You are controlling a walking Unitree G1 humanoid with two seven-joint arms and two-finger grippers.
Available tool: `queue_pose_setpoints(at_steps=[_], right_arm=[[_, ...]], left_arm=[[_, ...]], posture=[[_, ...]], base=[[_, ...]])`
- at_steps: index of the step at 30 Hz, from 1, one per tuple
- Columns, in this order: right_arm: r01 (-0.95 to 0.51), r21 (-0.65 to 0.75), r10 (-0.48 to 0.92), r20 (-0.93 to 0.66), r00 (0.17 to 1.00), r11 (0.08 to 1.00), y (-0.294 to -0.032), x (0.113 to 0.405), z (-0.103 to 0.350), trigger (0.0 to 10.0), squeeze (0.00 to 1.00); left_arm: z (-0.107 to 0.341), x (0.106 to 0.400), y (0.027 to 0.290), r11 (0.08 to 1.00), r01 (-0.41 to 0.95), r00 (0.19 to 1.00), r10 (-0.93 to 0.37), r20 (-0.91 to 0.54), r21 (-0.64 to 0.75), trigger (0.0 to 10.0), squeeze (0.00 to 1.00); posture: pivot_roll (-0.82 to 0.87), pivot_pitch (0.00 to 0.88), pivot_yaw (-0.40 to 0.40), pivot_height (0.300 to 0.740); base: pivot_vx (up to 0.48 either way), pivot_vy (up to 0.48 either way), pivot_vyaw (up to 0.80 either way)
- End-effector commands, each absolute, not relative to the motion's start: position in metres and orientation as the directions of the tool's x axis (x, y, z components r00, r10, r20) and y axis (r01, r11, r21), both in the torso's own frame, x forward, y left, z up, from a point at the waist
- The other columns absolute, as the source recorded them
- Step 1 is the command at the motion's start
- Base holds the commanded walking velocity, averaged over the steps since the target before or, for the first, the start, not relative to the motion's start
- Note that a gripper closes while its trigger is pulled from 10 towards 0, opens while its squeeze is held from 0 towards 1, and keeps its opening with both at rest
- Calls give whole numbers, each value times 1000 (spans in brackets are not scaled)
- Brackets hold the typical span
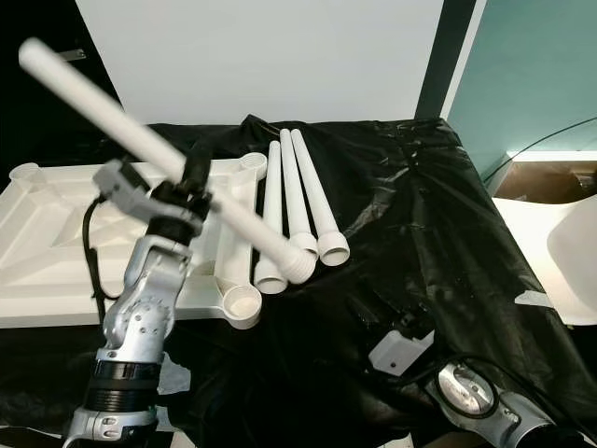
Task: Building children table
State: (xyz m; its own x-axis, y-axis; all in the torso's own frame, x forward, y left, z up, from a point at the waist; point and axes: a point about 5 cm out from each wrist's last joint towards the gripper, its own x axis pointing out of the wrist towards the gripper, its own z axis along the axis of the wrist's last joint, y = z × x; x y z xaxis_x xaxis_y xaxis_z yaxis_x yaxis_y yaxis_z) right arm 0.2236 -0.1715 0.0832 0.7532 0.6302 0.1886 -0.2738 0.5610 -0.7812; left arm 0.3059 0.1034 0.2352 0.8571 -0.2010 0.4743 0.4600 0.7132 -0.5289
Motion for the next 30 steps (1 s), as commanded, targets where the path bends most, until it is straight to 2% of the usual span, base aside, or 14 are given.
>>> queue_pose_setpoints(at_steps=[1,5,9,12,15,22,28,29,30], right_arm=[[-307,-770,638,165,752,560,-171,221,83,10000,0],[-308,-763,638,172,750,568,-169,226,91,10000,0],[-294,-742,645,236,727,602,-158,249,130,10000,0],[-298,-735,653,252,714,610,-152,256,143,10000,0],[-318,-736,708,299,640,598,-122,272,178,10000,0],[-344,-742,749,310,585,576,-103,280,191,10000,0],[-372,-738,765,294,574,563,-96,282,194,10000,0],[-399,-722,767,283,575,565,-94,283,197,10000,1000],[-424,-707,771,272,575,566,-93,282,198,10000,1000]], left_arm=[[246,298,96,661,654,709,-365,604,-369,0,0],[251,296,95,648,671,693,-373,617,-362,0,0],[253,291,90,618,717,650,-426,629,-322,0,0],[253,288,87,613,730,635,-446,630,-302,0,0],[252,283,79,623,745,610,-490,622,-239,0,0],[252,281,75,649,737,605,-511,611,-187,0,0],[251,281,76,672,723,612,-514,601,-161,0,0],[251,280,76,689,713,614,-519,595,-134,0,0],[251,280,76,704,702,616,-522,590,-110,0,0]], posture=[[3,0,53,740],[0,0,52,740],[-4,0,52,740],[0,0,49,740],[0,0,49,740],[44,0,32,740],[59,0,26,740],[64,0,26,740],[64,0,26,740]], base=[[0,0,0],[0,0,0],[0,0,0],[0,0,0],[0,0,0],[0,0,0],[0,0,0],[0,0,0],[0,0,0]])
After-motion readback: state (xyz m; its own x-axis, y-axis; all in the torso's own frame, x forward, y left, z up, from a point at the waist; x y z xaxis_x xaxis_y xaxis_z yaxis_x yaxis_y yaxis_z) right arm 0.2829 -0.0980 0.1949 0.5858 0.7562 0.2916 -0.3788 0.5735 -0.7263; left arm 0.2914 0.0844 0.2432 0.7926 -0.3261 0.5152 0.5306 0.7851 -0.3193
